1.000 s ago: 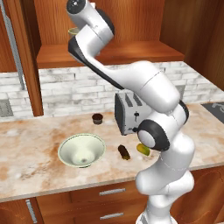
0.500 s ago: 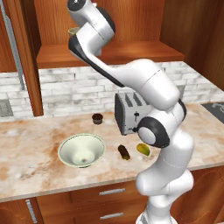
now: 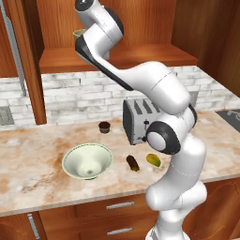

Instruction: Pick both bowls and place them on the counter. Then place the mango in one bowl and place the sweet potato in the other bowl.

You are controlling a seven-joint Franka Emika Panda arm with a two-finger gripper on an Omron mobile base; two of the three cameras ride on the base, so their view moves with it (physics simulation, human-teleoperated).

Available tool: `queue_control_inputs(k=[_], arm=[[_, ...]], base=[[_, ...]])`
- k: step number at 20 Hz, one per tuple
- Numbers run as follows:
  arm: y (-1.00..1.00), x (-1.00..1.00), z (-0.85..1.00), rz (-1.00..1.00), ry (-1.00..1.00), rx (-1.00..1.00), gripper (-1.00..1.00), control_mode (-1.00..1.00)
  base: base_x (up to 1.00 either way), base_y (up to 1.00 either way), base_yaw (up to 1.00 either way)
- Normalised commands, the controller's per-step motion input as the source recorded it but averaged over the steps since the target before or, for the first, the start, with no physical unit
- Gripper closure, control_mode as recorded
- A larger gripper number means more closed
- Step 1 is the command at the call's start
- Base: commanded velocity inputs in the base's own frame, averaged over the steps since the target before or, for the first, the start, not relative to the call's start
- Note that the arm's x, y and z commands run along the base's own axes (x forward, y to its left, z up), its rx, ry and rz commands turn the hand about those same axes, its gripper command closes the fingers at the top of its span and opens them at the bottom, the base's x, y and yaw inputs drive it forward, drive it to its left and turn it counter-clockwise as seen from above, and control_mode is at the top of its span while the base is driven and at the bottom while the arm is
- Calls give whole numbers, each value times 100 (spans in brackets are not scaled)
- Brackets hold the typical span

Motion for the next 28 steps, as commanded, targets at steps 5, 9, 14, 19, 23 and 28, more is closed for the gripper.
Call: queue_control_inputs(k=[5,9,14,19,23,28], arm=[[0,24,-6,0,7,0,-100,-100],[0,28,-4,1,7,0,-100,-100],[0,12,-11,2,5,0,100,-100],[0,-8,-25,0,-8,2,100,-100],[0,-31,-33,0,-22,10,100,-100],[2,-33,-28,0,-6,6,100,-100]], base=[[0,0,0],[0,0,0],[0,0,0],[0,0,0],[0,0,0],[0,0,0]])
